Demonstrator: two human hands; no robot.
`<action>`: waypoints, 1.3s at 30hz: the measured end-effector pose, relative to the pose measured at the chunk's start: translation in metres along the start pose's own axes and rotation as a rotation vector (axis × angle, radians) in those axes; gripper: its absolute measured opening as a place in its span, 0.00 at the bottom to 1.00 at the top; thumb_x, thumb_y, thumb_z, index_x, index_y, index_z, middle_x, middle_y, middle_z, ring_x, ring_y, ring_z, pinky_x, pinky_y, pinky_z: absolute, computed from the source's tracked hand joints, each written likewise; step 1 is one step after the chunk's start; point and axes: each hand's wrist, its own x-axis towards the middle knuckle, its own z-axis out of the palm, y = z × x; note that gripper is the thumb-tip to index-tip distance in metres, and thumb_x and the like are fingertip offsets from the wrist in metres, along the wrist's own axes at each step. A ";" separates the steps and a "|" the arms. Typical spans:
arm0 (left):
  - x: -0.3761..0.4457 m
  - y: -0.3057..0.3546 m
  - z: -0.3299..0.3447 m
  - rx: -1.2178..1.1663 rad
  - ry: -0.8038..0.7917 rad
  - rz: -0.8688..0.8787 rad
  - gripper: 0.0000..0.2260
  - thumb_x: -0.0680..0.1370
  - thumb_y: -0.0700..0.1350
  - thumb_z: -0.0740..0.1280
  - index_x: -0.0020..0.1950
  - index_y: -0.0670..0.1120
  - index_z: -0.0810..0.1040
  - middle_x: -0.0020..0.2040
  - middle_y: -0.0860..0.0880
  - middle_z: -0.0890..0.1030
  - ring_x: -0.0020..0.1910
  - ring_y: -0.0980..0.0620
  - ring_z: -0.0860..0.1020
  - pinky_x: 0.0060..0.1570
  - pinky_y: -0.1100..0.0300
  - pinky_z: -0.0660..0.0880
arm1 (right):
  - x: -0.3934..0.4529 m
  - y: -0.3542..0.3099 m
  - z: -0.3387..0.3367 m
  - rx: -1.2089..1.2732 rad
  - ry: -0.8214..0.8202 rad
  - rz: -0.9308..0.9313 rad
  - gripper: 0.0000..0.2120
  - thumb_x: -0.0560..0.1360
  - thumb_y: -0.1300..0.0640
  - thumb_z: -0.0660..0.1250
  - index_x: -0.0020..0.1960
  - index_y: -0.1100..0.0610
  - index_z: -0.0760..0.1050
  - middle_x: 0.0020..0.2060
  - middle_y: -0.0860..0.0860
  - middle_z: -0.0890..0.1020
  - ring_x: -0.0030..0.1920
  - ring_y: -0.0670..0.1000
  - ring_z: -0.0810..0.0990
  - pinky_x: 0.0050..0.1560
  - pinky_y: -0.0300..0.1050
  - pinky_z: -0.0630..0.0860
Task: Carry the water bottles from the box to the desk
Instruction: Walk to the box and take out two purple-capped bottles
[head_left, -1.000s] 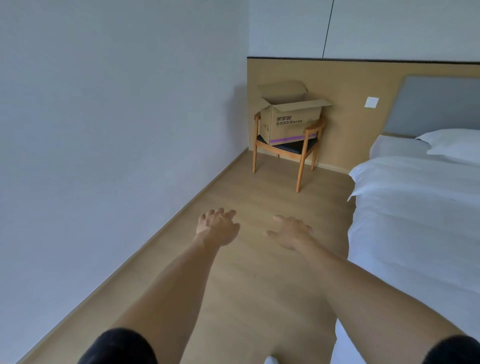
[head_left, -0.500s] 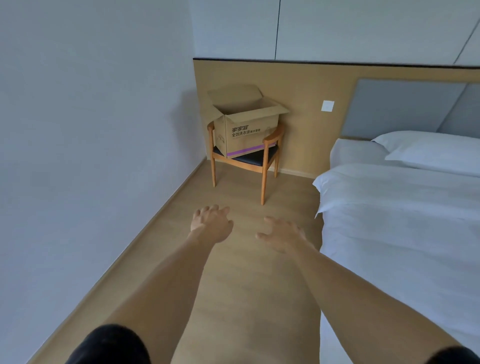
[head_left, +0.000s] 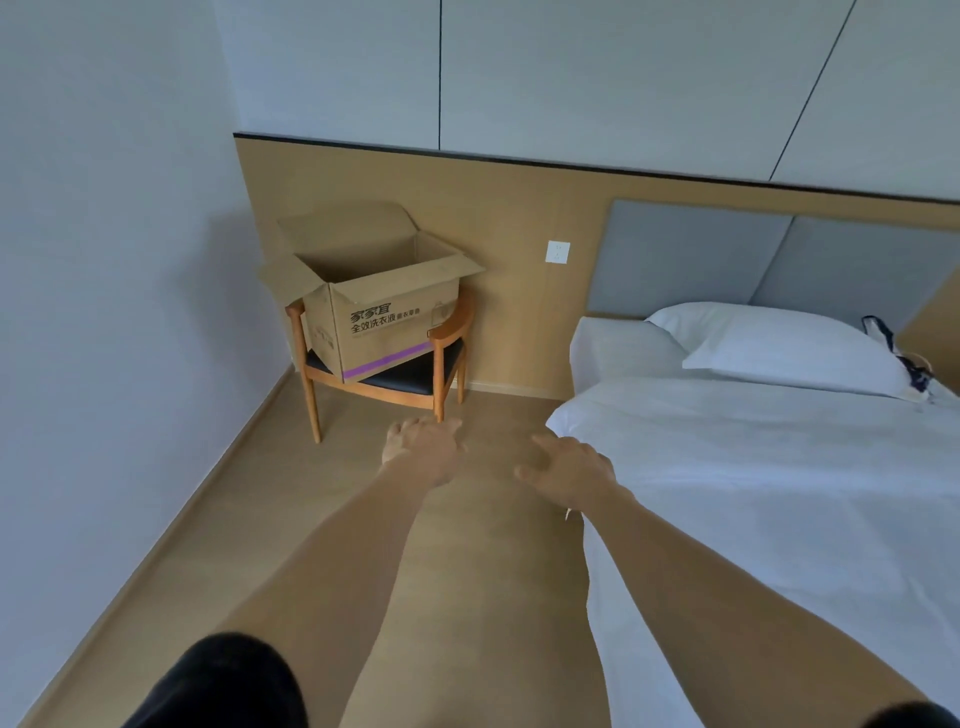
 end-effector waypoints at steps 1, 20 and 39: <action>0.023 -0.002 -0.008 -0.013 0.007 0.011 0.16 0.84 0.54 0.57 0.71 0.54 0.69 0.68 0.46 0.76 0.68 0.42 0.72 0.70 0.42 0.67 | 0.018 -0.005 -0.008 -0.018 0.008 0.006 0.25 0.79 0.39 0.61 0.74 0.46 0.68 0.70 0.48 0.73 0.69 0.53 0.72 0.65 0.48 0.67; 0.357 -0.042 -0.048 -0.054 0.062 -0.029 0.15 0.81 0.52 0.57 0.67 0.55 0.73 0.61 0.48 0.78 0.64 0.42 0.74 0.67 0.43 0.69 | 0.370 -0.045 -0.065 -0.026 0.018 -0.120 0.29 0.78 0.36 0.59 0.76 0.45 0.63 0.70 0.53 0.73 0.71 0.58 0.70 0.70 0.59 0.64; 0.649 -0.107 -0.128 -0.135 0.170 -0.385 0.22 0.84 0.54 0.57 0.78 0.54 0.64 0.71 0.47 0.73 0.70 0.43 0.71 0.69 0.45 0.67 | 0.727 -0.109 -0.139 -0.035 -0.051 -0.405 0.30 0.79 0.37 0.60 0.78 0.47 0.60 0.71 0.55 0.72 0.71 0.59 0.69 0.72 0.59 0.66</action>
